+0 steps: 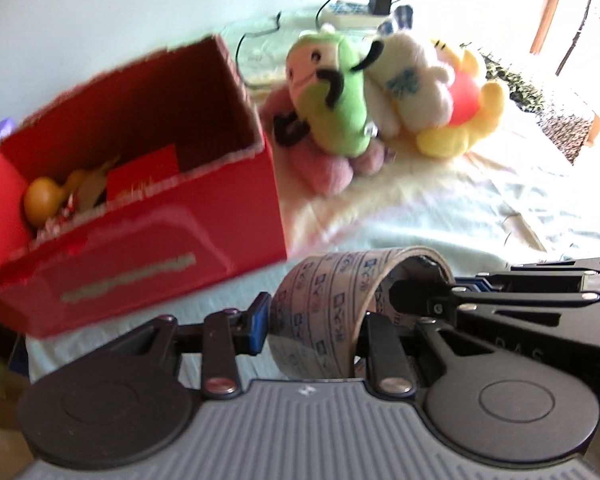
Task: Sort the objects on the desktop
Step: 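Lift the tape roll with both tools and carry it over the bin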
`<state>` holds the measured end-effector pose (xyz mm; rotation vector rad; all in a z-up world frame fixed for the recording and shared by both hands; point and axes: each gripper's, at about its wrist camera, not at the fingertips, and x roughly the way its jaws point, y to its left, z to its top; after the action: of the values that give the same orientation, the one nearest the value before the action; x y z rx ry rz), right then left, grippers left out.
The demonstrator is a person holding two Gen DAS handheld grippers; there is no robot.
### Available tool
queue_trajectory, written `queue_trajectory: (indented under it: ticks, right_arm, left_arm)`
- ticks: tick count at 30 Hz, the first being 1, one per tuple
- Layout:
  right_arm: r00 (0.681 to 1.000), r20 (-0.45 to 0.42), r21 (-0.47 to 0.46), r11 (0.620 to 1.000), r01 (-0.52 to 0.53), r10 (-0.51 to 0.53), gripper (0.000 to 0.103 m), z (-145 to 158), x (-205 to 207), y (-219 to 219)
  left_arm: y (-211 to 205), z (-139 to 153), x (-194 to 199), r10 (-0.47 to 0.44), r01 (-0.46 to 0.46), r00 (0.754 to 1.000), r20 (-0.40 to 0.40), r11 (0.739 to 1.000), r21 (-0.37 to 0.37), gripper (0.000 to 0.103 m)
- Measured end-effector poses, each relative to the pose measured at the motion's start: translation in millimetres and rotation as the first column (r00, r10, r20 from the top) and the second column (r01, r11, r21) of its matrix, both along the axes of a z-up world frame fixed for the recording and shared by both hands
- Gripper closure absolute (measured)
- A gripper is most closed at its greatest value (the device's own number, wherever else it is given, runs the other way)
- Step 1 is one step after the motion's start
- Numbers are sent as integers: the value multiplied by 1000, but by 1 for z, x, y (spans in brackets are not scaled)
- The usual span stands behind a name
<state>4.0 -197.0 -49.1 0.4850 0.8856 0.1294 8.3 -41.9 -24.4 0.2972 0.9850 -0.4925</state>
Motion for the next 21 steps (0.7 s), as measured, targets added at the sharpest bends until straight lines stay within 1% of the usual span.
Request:
queue_trajectory:
  ticks: [5, 11, 14, 16, 21]
  right_arm:
    - [995, 33, -21, 996, 90, -89, 93, 10, -1, 5]
    - [978, 86, -40, 980, 195, -191, 93, 25, -4, 10]
    - [961, 122, -51, 966, 254, -247, 93, 37, -7, 13]
    - [949, 159, -59, 957, 285, -273, 93, 47, -8, 15]
    - [919, 265, -115, 937, 331, -292, 92, 72, -5, 23]
  left_arm:
    - [0, 7, 8, -78, 79, 997, 25, 997, -21, 82]
    - [6, 27, 22, -161, 167, 985, 60, 980, -108, 81]
    - [9, 38, 27, -192, 202, 978, 79, 968, -148, 81]
    - [13, 47, 30, -213, 227, 973, 93, 956, -187, 81]
    - [21, 68, 43, -233, 263, 962, 140, 925, -275, 81]
